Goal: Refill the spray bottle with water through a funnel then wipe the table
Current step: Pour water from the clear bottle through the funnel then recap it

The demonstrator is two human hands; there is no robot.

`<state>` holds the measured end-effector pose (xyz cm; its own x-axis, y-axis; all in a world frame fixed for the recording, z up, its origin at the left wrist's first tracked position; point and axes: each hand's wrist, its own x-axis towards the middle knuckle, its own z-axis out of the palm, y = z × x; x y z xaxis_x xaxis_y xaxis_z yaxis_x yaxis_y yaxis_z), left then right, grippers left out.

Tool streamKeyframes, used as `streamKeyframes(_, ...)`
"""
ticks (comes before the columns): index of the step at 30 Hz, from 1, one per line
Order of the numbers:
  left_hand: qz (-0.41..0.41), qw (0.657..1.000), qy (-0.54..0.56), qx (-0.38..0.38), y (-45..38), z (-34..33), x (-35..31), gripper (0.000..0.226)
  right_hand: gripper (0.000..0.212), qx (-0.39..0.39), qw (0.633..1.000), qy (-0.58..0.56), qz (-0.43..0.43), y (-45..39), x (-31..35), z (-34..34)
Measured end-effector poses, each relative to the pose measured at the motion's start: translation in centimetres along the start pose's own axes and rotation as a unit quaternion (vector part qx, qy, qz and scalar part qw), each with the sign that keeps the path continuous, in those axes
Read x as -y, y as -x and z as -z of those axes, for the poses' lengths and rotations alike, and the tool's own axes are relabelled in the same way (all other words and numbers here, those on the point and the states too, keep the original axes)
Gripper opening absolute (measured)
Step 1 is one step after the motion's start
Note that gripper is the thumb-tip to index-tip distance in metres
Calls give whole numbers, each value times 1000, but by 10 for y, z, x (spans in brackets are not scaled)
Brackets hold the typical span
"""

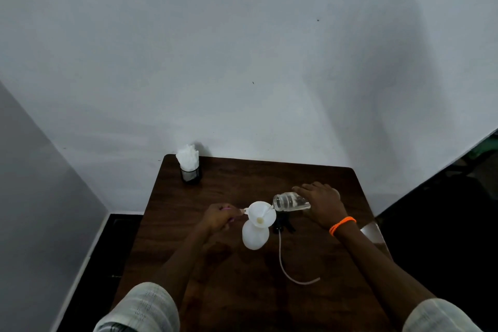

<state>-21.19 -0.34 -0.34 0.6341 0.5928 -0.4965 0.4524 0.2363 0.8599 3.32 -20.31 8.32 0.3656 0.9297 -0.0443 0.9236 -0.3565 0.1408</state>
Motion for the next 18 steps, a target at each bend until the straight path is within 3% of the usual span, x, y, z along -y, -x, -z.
streamKeyframes(18,6,1000,4,10,4,2,0,25,67,-3,1000,-5,5,-2,-2,5)
